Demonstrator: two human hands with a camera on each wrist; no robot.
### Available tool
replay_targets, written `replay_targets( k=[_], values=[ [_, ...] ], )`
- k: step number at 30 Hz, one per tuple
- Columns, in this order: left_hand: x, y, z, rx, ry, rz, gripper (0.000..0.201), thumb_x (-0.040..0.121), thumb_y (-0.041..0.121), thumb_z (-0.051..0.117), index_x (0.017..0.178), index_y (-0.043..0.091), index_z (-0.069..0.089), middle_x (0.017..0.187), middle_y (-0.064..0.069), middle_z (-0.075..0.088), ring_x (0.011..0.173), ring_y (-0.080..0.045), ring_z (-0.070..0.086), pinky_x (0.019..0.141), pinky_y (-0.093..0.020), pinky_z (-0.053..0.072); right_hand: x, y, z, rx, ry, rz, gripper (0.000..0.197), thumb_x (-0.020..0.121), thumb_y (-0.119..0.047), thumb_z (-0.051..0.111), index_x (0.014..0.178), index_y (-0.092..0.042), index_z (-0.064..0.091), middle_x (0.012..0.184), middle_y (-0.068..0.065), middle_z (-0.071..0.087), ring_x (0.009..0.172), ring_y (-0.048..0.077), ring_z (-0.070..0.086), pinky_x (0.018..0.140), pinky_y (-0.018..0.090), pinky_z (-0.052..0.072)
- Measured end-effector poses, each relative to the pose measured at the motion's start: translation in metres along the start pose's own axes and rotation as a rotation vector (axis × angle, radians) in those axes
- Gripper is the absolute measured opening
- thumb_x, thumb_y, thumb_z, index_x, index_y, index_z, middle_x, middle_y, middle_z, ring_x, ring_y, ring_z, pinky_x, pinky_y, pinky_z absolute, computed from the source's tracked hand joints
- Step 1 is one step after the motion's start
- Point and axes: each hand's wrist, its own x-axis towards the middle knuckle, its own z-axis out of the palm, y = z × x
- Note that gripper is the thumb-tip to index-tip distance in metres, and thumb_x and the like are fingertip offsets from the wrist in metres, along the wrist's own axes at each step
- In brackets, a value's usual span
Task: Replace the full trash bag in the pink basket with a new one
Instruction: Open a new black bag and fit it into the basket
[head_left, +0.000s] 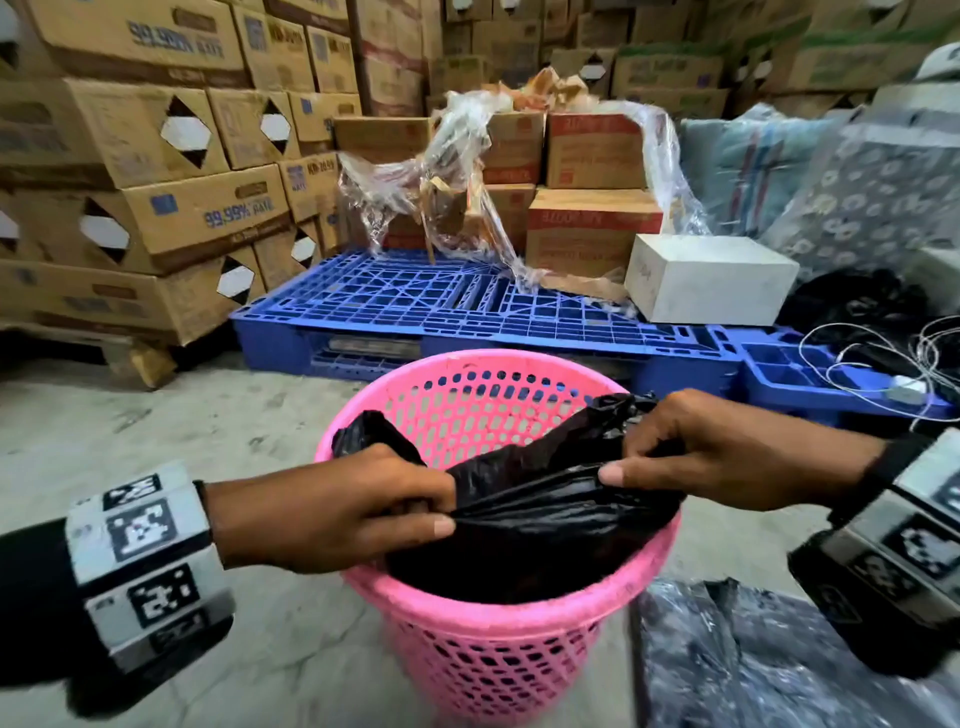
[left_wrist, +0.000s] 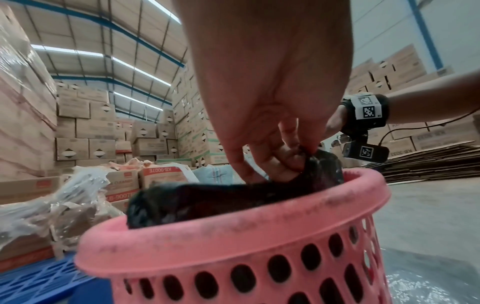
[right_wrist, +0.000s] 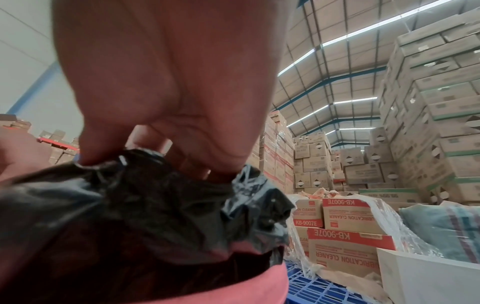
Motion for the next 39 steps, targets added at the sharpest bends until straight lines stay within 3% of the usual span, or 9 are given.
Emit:
replay_targets(
  k=[4,10,17,21,24,29,32,36,39],
  values=[
    [-0.011,0.006,-0.005,0.113,-0.029,0.093,0.024,0.097,0.034,0.041,0.078,0.020,0.045,0.067,0.003,0.048,0.062,-0.013,0.043,0.057,-0.020,0.032,-0.015,0.000,-0.003,0.067,-0.027,0.112,0.059,0.087,-0.050,0.045,0.053,-0.006,0.029,0.056,0.007,0.024,0.053,0.026,0.023,0.048,0.036,0.025],
    [-0.032,0.016,0.013,0.377,-0.158,0.196,0.023,0.097,0.042,0.037,0.086,0.026,0.050,0.079,0.005,0.052,0.074,-0.014,0.049,0.060,-0.022,0.037,-0.030,-0.005,0.017,-0.164,-0.166,0.175,0.048,0.089,-0.036,0.056,0.050,-0.012,0.041,0.050,0.004,0.034,0.045,0.009,0.029,0.044,0.015,0.026],
    [-0.050,0.011,0.030,0.170,-0.476,-0.113,0.037,0.092,0.048,0.046,0.127,0.036,0.047,0.115,0.011,0.062,0.105,-0.001,0.055,0.088,-0.017,0.044,-0.035,-0.006,0.028,-0.217,-0.260,0.204,0.038,0.088,-0.031,0.060,0.064,-0.002,0.057,0.055,0.004,0.041,0.051,0.010,0.031,0.045,0.014,0.029],
    [-0.050,0.010,0.016,-0.072,-0.181,-0.132,0.020,0.091,0.039,0.053,0.088,0.023,0.064,0.078,0.007,0.068,0.073,-0.005,0.064,0.069,-0.024,0.052,-0.034,0.007,0.029,-0.248,-0.257,0.252,0.039,0.087,-0.032,0.060,0.061,-0.005,0.055,0.053,0.001,0.039,0.049,0.011,0.031,0.045,0.017,0.028],
    [-0.050,-0.001,0.011,-0.055,0.081,-0.188,0.029,0.089,0.041,0.054,0.071,0.019,0.060,0.061,0.008,0.060,0.054,-0.002,0.054,0.053,-0.014,0.043,-0.037,0.019,0.026,-0.222,-0.248,0.298,0.037,0.086,-0.034,0.062,0.066,-0.003,0.060,0.056,0.001,0.043,0.051,0.008,0.033,0.046,0.017,0.028],
    [-0.065,-0.013,0.019,-0.033,0.083,-0.350,0.033,0.085,0.045,0.055,0.067,0.018,0.064,0.058,0.008,0.065,0.053,-0.005,0.057,0.052,-0.017,0.044,-0.040,0.013,0.020,-0.123,-0.321,0.226,0.040,0.088,-0.033,0.060,0.066,0.000,0.056,0.057,0.004,0.040,0.052,0.007,0.030,0.049,0.019,0.027],
    [-0.069,-0.014,0.027,0.035,0.089,-0.438,0.028,0.082,0.042,0.060,0.071,0.017,0.067,0.065,0.004,0.070,0.061,-0.008,0.062,0.060,-0.028,0.051,-0.034,0.007,0.016,-0.182,-0.178,0.221,0.031,0.086,-0.035,0.062,0.071,-0.008,0.066,0.059,0.002,0.064,0.052,0.011,0.048,0.051,0.021,0.040],
    [-0.065,-0.021,0.027,-0.084,0.375,-0.605,0.015,0.079,0.013,0.067,0.066,0.015,0.062,0.061,-0.007,0.069,0.059,-0.017,0.067,0.057,-0.038,0.057,-0.031,0.011,0.014,-0.171,0.043,0.327,0.028,0.078,-0.040,0.069,0.066,-0.015,0.068,0.061,0.003,0.070,0.052,0.011,0.062,0.047,0.022,0.048],
    [-0.063,-0.034,0.024,-0.247,0.563,-0.728,0.010,0.081,0.002,0.063,0.077,0.010,0.064,0.063,-0.009,0.067,0.059,-0.021,0.070,0.057,-0.036,0.059,-0.031,0.023,0.016,0.026,0.174,0.436,0.026,0.072,-0.035,0.073,0.065,-0.010,0.068,0.058,0.009,0.071,0.046,0.009,0.064,0.043,0.018,0.050]
  ],
)
